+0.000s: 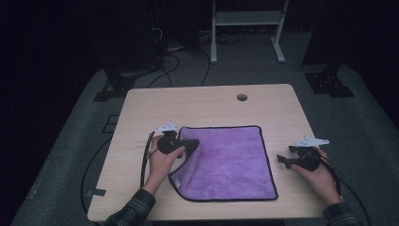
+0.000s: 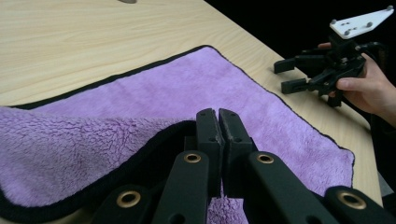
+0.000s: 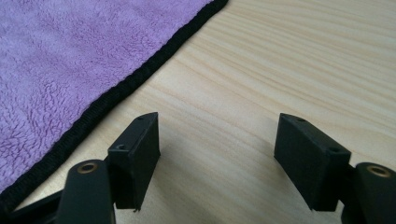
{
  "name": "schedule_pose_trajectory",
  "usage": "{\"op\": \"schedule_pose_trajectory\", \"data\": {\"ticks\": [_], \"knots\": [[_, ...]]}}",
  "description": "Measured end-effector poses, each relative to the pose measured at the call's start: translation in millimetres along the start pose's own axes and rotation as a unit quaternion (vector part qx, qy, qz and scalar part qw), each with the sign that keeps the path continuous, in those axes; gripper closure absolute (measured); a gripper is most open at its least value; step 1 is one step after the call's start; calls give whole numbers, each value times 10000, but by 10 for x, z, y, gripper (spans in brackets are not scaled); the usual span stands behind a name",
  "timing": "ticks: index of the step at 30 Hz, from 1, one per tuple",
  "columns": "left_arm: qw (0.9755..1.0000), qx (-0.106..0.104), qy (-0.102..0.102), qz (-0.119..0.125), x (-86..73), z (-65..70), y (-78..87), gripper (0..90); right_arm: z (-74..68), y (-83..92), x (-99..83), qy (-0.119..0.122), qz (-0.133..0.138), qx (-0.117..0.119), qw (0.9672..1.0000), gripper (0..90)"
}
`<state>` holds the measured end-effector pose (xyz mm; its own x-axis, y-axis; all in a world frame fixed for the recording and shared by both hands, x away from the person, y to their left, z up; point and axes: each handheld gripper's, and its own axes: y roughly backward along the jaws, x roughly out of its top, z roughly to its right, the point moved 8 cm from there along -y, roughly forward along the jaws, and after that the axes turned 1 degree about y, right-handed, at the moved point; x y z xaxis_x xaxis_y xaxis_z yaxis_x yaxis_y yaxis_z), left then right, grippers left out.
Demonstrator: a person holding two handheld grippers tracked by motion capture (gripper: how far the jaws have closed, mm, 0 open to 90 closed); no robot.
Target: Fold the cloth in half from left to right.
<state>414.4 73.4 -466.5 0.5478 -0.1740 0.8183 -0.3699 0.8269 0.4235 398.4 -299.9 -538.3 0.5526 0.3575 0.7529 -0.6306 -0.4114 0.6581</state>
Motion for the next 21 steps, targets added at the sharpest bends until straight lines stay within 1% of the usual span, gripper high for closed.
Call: {"op": "schedule_pose_trajectory", "data": {"ticks": [6, 7, 11, 13, 21], "knots": [[9999, -140, -73, -6, 65, 90, -119, 880, 0, 1, -1, 3, -5, -1, 10000, 301], [9998, -170, -57, 13, 73, 104, -140, 880, 0, 0, 0, 5, -4, -1, 10000, 301], [9996, -250, -78, -52, 75, 146, -219, 880, 0, 1, -1, 5, -5, -1, 10000, 301], [9995, -285, -120, -80, 87, 169, -257, 880, 0, 0, -1, 5, -4, -1, 10000, 301], [9990, -424, -143, -93, 163, 264, -444, 880, 0, 0, 0, 1, 1, -1, 10000, 301]]}}
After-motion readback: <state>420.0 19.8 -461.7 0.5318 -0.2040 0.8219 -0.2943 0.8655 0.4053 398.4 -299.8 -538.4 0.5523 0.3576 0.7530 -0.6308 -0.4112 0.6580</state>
